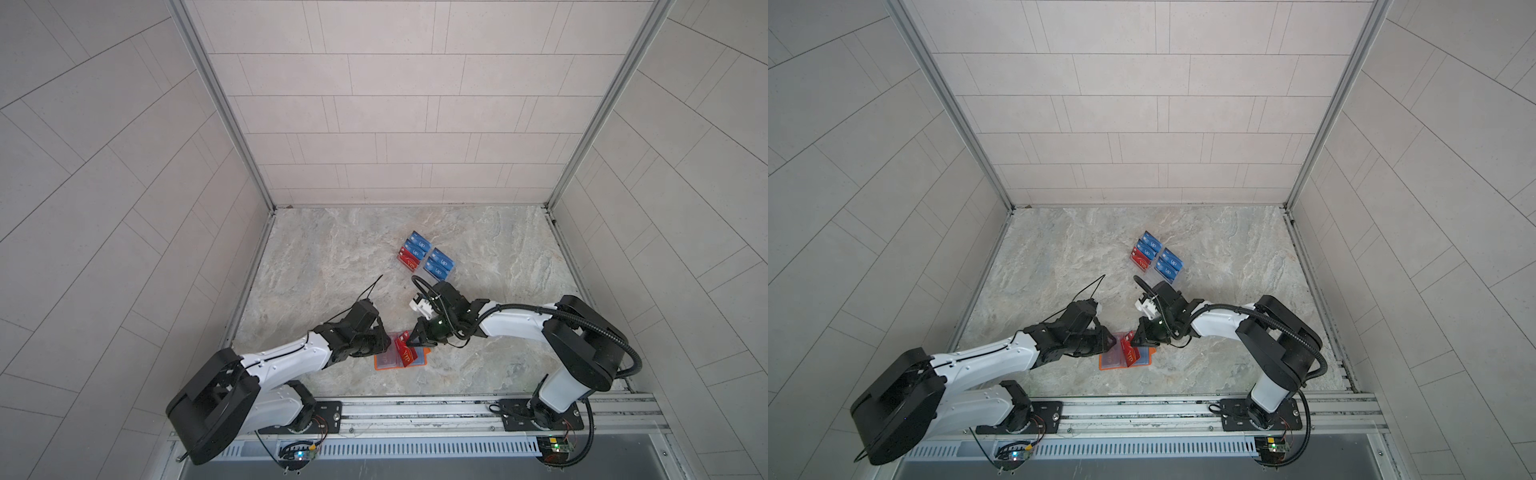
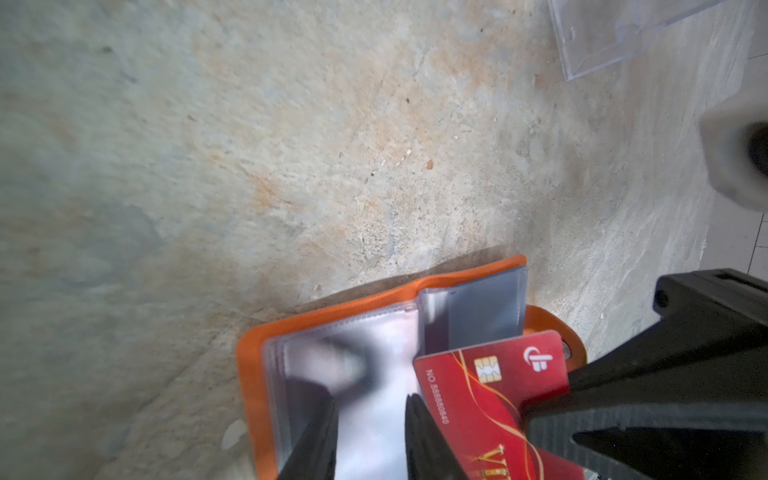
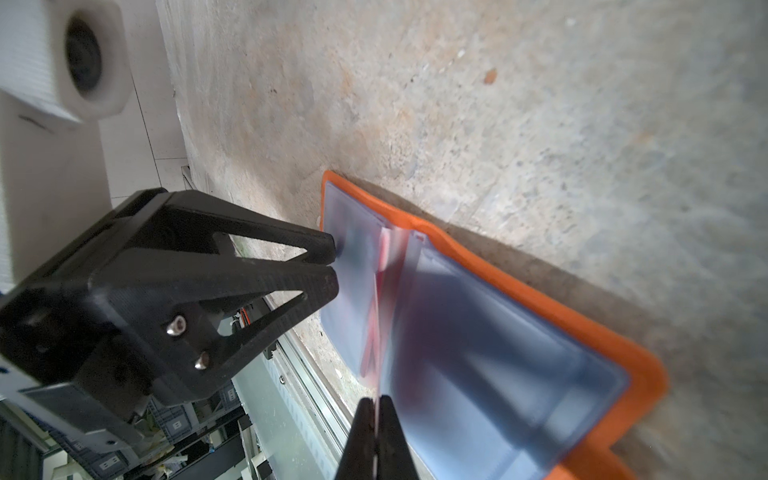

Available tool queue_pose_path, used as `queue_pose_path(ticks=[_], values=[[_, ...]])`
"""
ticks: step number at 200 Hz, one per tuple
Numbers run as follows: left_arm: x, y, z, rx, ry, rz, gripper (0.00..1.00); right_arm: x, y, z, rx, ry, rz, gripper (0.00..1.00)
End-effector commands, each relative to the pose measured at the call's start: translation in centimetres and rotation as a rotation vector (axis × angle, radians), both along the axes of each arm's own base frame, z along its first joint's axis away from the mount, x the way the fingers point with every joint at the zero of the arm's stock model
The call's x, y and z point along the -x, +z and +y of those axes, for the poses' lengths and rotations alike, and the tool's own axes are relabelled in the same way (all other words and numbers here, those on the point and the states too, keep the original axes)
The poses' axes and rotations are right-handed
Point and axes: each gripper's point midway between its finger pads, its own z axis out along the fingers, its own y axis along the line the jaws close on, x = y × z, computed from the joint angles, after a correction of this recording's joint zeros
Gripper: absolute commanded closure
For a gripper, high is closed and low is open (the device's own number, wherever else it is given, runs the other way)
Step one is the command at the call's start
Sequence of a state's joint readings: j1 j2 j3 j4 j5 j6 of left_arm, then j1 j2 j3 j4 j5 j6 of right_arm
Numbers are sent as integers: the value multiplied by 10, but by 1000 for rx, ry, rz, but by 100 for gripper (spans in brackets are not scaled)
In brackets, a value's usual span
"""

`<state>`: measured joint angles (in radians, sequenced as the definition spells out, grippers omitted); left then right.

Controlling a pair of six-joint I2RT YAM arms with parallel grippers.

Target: Put the credit cards into the card holder

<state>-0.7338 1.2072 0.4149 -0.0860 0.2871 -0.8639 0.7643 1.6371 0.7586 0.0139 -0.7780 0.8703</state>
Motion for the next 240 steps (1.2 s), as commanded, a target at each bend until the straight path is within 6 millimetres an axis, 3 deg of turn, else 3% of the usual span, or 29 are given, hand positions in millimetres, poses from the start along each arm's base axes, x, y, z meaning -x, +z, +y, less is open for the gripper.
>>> queue_pose_path(ticks=[1, 103, 240], values=[[6, -7, 6, -25, -2, 16, 67, 6, -6, -5, 26, -11, 16, 100], [8, -9, 6, -25, -8, 24, 66, 12, -10, -4, 33, 5, 25, 100], [10, -11, 9, -27, 0, 27, 65, -6, -15, 12, 14, -19, 4, 100]])
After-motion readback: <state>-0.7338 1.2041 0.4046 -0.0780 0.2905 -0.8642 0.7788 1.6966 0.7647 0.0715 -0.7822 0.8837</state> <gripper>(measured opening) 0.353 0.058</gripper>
